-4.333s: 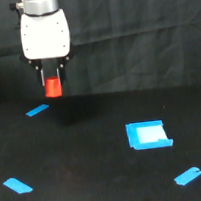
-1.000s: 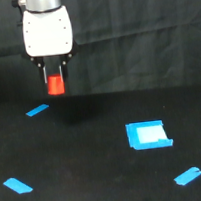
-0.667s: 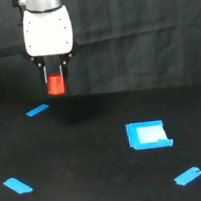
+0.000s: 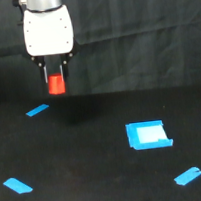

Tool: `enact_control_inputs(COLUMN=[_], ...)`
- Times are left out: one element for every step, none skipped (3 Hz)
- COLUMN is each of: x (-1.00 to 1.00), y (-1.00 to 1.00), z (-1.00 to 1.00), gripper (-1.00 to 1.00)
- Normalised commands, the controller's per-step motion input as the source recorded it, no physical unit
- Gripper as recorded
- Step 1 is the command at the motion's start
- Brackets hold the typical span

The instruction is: Pick up the red object from the table

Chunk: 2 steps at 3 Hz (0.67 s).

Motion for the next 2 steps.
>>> enact_control_inputs(x=[0.03, 0.03], y=[-0.01, -0.01], z=[0.04, 0.04], gripper=[-0.94, -0.96])
